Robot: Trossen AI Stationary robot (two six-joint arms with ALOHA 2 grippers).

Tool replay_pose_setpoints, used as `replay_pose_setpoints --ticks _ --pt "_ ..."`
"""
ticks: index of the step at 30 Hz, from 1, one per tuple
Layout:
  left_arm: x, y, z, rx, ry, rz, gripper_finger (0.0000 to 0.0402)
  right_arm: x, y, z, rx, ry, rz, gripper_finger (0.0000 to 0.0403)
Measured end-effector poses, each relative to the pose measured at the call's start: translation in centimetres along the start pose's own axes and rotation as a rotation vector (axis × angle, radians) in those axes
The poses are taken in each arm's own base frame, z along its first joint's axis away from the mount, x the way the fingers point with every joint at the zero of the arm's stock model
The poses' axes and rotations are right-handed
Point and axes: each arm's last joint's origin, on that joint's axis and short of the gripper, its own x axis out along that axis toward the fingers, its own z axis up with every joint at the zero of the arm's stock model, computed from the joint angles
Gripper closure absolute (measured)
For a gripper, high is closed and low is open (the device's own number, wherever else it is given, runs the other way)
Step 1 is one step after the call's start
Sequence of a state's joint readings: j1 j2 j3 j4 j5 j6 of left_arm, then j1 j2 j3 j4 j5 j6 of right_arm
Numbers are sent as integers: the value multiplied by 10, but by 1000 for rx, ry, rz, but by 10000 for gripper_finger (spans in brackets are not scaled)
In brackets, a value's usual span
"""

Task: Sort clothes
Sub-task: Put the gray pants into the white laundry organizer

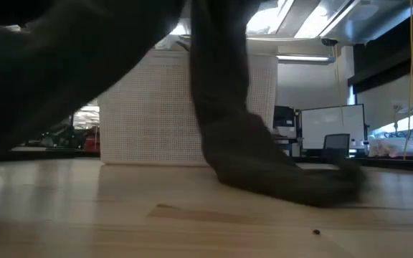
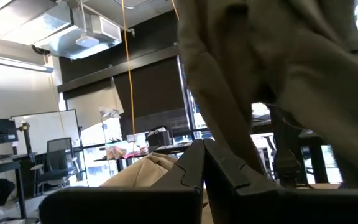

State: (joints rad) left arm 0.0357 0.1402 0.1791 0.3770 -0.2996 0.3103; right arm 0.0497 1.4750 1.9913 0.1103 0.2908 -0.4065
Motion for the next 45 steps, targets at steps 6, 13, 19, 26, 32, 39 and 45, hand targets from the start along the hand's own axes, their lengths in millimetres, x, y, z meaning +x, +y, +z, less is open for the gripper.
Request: replay_pose_setpoints --ticks 6,13,19,26,32,39,45 --pt "0 0 0 12 -1 1 402 22 -20 -7 -75 -33 -40 378" --pt "0 0 1 12 -8 3 402 56 -34 -59 -213 26 -17 378" --pt "0 0 0 -37 -4 1 402 76 -41 -125 -284 227 12 370" --pt "0 0 0 -72 1 0 402 77 -48 -199 -373 633 -74 378" --pt "0 0 0 -75 1 0 402 66 -51 -246 -364 933 -82 378" --pt "0 0 0 -75 1 0 402 52 -36 -298 -184 1155 155 378" --pt "0 0 0 -76 1 0 402 44 -25 -341 -54 1279 252 378"
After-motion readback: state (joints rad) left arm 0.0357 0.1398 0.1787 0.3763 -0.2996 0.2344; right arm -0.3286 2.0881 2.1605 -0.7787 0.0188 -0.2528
